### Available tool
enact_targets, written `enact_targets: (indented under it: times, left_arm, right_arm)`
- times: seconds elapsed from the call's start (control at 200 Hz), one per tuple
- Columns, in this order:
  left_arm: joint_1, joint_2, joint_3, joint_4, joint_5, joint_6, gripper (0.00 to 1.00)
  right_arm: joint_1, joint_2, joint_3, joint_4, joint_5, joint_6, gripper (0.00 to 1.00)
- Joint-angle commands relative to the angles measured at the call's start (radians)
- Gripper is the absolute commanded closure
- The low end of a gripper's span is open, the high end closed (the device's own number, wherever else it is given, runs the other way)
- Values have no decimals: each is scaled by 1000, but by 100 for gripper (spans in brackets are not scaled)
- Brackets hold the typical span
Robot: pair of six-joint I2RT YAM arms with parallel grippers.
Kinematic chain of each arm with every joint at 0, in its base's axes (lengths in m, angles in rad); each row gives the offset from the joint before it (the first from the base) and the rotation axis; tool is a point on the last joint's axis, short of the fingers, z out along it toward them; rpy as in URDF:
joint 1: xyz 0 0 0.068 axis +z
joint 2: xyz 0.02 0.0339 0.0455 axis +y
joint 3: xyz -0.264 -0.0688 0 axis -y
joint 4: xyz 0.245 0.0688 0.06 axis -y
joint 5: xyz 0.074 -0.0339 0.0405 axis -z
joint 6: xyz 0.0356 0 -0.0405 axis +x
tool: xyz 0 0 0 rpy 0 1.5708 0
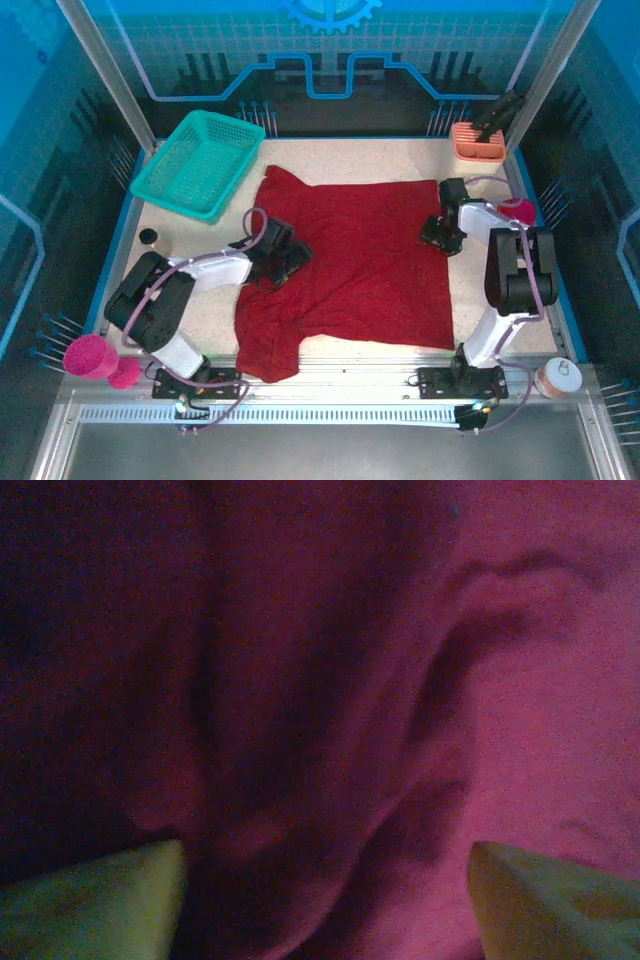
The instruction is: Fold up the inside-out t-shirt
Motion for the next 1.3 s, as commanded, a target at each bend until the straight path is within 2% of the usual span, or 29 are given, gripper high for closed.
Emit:
enact_targets:
  times: [0.0,0.025,0.085,0.13,0.24,0.275,0.31,0.345,0.375,0.445,0.515,0.57,0.64,0.731,0.871,0.926,0.981,1.011,1.051,1.106,1.141,1.166,1.211,1.291]
  left_arm:
    - [43,-133,-37,-209,-117,62,22]
    - [65,-156,-53,-193,-85,63,16]
    - [136,-196,-87,-160,22,67,15]
    - [175,-226,-92,-180,60,79,15]
    - [201,-332,-65,-328,-27,157,15]
    - [203,-374,-64,-379,-61,172,15]
    - [204,-412,-68,-425,-90,174,15]
    - [208,-447,-76,-469,-104,176,11]
    - [215,-470,-87,-495,-102,179,7]
    - [244,-507,-131,-540,-44,175,7]
    - [299,-518,-199,-497,87,197,19]
    - [335,-502,-239,-467,150,189,26]
    - [353,-461,-243,-470,168,182,25]
    - [353,-417,-225,-505,125,179,22]
    - [348,-369,-239,-480,134,168,22]
    - [327,-359,-256,-471,111,139,26]
    - [272,-351,-277,-441,61,97,30]
    - [245,-341,-285,-423,37,76,32]
    - [218,-321,-285,-406,15,54,36]
    - [203,-288,-274,-398,-3,44,48]
    - [201,-272,-266,-411,-20,33,60]
    - [201,-266,-260,-418,-35,27,73]
    - [201,-268,-250,-435,-67,20,87]
    - [201,-302,-213,-485,-131,32,100]
  right_arm:
    - [54,-74,43,-58,161,-115,49]
    - [58,-86,44,-57,198,-133,48]
    - [53,-109,41,-53,229,-157,47]
    - [55,-129,38,-58,217,-160,47]
    - [154,-233,-31,4,139,-263,46]
    - [221,-281,-60,36,122,-335,47]
    - [296,-325,-86,64,133,-393,53]
    - [375,-363,-104,95,159,-439,62]
    - [448,-392,-114,122,172,-472,64]
    - [648,-453,-163,248,93,-642,55]
    - [854,-487,-235,377,-18,-863,47]
    - [970,-482,-283,424,-169,-1019,46]
    - [1090,-442,-316,502,-315,-1135,42]
    - [1200,-337,-275,518,-369,-1173,38]
    - [1282,-144,-148,429,-394,-1193,36]
    - [1298,-96,-138,426,-395,-1184,36]
    - [1318,-52,-143,449,-341,-1161,37]
    - [1327,-31,-147,468,-279,-1139,42]
    - [1330,-13,-156,486,-207,-1110,54]
    - [1324,-21,-181,517,-136,-1074,72]
    - [1314,-45,-212,559,-106,-1037,82]
    - [1302,-69,-237,590,-104,-1008,87]
    - [1274,-114,-293,645,-110,-950,99]
    - [1217,-188,-368,730,-86,-851,100]
